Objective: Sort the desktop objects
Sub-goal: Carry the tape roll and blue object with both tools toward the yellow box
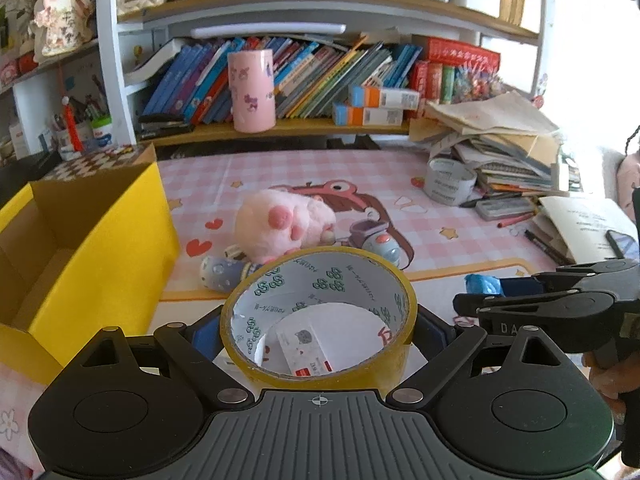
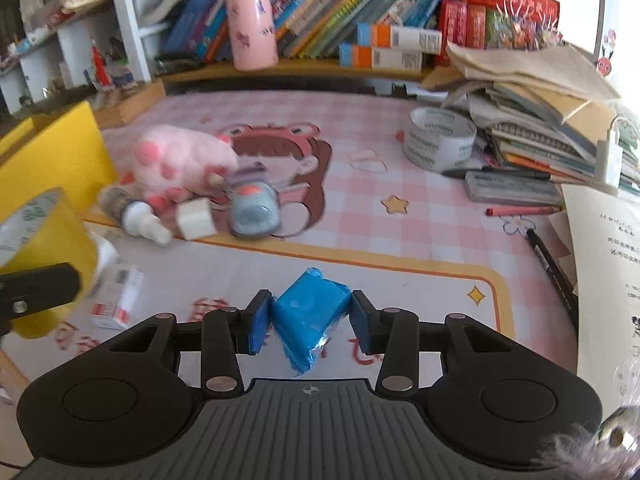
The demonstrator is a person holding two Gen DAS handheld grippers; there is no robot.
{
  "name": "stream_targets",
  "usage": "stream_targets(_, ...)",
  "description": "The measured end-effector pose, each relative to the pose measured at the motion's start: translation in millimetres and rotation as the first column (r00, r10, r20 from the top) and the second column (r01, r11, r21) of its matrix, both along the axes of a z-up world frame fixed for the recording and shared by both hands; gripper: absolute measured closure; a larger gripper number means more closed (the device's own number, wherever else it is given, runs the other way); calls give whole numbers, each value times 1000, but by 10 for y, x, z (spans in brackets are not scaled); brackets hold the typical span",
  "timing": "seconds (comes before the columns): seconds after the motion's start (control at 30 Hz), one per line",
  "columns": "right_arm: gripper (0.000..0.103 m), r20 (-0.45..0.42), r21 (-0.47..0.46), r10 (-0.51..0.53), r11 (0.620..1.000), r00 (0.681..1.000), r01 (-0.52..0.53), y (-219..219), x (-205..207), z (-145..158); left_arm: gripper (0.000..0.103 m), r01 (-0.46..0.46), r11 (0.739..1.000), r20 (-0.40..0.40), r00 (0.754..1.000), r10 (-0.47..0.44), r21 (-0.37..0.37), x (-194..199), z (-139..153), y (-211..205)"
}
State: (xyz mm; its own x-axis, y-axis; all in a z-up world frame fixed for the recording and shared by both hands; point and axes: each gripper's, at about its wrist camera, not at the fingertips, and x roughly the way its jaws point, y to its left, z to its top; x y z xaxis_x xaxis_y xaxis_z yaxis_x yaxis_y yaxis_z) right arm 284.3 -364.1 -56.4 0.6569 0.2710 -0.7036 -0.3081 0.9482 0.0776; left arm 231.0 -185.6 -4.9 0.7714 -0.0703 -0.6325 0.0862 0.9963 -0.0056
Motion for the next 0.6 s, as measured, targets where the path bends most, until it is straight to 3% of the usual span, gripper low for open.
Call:
stream_targets(0.33, 64, 56, 30, 12, 999, 998, -13, 253, -472, 288, 9, 107, 994, 60, 992, -108, 22, -338, 135, 182)
stream_targets(0.6, 64, 52, 26, -9, 1000, 999, 8, 583, -795, 320, 9, 142, 990, 76, 987, -143, 18, -643, 153, 520)
